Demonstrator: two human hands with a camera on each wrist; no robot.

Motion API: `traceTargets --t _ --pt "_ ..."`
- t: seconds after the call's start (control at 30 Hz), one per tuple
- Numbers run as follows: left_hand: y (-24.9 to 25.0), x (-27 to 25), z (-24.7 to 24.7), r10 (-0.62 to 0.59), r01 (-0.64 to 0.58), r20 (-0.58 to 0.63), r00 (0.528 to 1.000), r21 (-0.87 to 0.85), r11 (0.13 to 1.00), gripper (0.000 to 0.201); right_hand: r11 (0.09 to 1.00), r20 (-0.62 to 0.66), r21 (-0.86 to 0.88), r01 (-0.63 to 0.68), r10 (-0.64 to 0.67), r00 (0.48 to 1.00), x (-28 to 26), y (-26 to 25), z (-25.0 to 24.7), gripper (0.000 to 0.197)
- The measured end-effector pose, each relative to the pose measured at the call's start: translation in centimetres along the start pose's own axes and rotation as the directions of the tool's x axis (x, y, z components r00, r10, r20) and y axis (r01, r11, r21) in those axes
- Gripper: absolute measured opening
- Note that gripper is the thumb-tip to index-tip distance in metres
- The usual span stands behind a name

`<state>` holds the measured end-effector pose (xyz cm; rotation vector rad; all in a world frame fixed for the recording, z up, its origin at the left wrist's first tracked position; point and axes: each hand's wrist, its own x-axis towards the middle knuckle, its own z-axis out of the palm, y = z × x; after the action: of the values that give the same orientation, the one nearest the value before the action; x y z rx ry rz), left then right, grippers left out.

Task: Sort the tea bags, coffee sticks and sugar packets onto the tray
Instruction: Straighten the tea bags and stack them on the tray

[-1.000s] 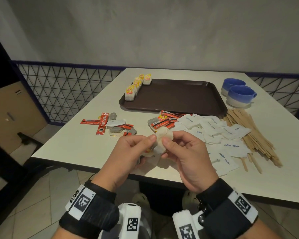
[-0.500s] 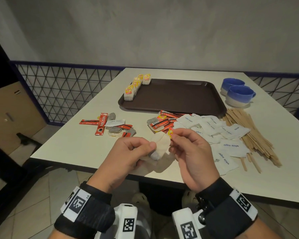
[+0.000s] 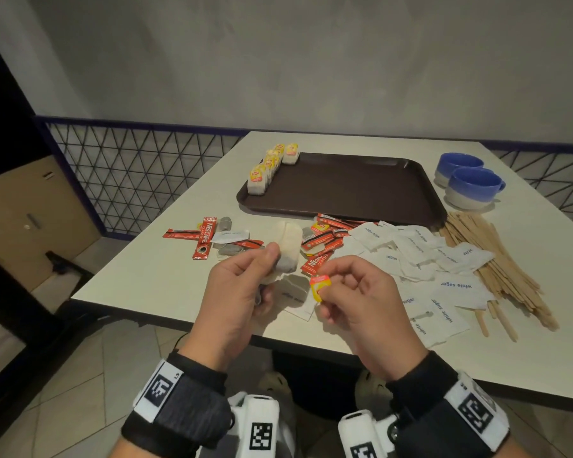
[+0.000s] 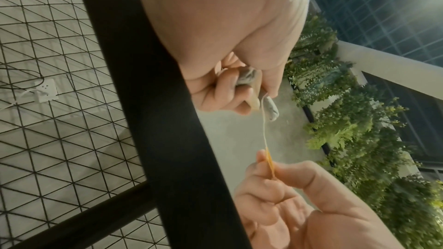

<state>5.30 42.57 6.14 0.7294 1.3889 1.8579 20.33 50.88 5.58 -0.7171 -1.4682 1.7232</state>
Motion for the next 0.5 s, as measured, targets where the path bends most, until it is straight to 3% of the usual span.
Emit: traceTargets --t 0.23,0.5 --pt "0.14 0.17 0.05 -0.016 0.008 -0.060 0.998 -0.120 0.993 0.029 0.980 0.052 -0.192 0.055 -0.045 0.998 -0.60 -0.10 0.79 0.018" --pt "0.26 -0.21 -0.32 -0.030 0.031 0.020 0.999 -0.072 0.997 0.027 0.988 -0.026 -0.151 0.035 -0.039 0.999 -0.03 0.05 0.69 0.022"
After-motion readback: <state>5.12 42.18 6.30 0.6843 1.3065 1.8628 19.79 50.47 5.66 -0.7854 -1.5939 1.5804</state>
